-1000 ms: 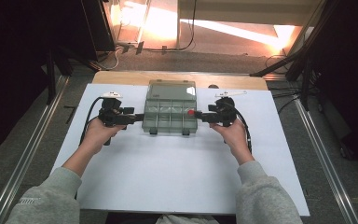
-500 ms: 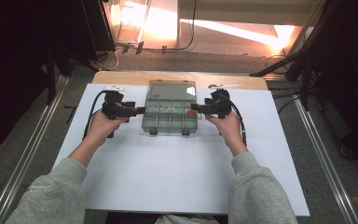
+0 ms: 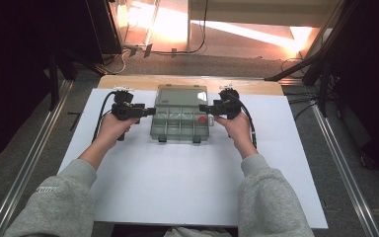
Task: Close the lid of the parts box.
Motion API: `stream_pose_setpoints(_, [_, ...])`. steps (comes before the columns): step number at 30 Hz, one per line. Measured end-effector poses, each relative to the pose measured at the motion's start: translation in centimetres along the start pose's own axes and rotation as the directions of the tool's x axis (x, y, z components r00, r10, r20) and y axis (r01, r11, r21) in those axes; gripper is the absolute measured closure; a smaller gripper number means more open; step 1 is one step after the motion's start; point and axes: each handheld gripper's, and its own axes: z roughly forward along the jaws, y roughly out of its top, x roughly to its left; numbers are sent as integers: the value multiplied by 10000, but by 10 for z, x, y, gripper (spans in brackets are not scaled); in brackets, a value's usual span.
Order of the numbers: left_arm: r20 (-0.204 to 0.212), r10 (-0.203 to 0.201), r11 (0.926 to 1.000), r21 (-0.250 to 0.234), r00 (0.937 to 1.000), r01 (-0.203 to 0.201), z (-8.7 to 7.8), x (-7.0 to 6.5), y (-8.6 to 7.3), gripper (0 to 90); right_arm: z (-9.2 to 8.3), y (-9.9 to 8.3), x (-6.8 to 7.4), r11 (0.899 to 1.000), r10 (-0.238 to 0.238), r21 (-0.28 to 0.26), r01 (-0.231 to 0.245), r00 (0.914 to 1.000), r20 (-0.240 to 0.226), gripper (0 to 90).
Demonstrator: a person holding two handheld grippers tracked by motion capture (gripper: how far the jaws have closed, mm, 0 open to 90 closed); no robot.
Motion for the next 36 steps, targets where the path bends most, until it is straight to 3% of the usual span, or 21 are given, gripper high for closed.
stream_pose_setpoints(5, [-97, 72, 10000, 63, 9999, -72, 4, -1, 5, 345, 6, 5, 0, 10000, -28, -4, 28, 10000, 57, 245])
stream_pose_setpoints(9, [-14, -226, 9997, -39, 9997, 226, 7, 0, 6, 345, 9, 10, 1, 10000, 30, 6, -30, 10000, 17, 248])
stream_pose_setpoints(21, [-416, -689, 9976, 68, 9968, 692, 19, 12, 4, 346, 24, 14, -5, 9996, 229, 187, -234, 9994, 275, 256])
stream_pose_setpoints(24, [-420, -582, 9978, 278, 9974, 594, 20, 11, 11, 347, 28, 14, -7, 9992, 322, 213, -329, 9990, 300, 257])
stream_pose_setpoints(26, [-455, -539, 9985, 80, 9975, 543, 20, 9, 16, 346, 29, 15, -8, 9992, 330, 227, -338, 9989, 342, 258])
stream_pose_setpoints(29, [-515, -518, 9983, 236, 9973, 531, 24, 9, 23, 346, 30, 16, -9, 9992, 385, 93, -388, 9987, 348, 268])
stream_pose_setpoints(36, [-568, -783, 9963, 304, 9953, 801, 36, 8, 34, 347, 33, 19, -12, 9987, 451, 221, -460, 9981, 426, 271])
